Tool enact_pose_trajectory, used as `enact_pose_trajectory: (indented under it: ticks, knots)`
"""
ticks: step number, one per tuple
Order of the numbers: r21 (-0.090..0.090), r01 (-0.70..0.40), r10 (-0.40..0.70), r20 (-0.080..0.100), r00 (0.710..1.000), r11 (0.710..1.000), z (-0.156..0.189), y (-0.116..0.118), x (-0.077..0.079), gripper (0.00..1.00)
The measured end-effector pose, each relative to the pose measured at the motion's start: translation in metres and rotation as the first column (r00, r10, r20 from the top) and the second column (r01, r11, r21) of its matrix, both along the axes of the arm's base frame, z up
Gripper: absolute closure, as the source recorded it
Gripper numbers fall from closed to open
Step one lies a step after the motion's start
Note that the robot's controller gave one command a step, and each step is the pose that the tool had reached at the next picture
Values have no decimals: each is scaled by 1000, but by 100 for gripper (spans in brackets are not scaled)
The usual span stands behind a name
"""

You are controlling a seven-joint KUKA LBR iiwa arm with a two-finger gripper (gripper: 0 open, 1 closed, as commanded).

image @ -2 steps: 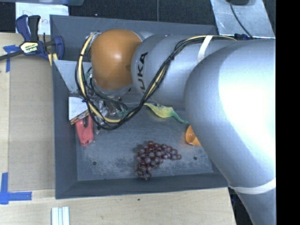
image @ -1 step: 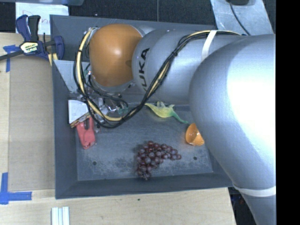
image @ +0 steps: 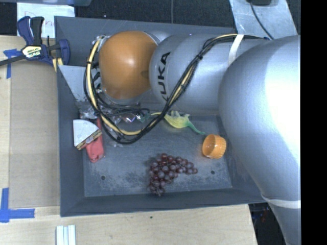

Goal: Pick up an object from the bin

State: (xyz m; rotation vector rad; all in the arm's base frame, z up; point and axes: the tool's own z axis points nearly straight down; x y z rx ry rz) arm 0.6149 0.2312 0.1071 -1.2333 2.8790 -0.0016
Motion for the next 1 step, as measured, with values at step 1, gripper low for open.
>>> enact_pose_trajectory:
  ticks: [1]
  knots:
    - [9, 52, -52, 8, 999, 999, -30, -4, 8, 0]
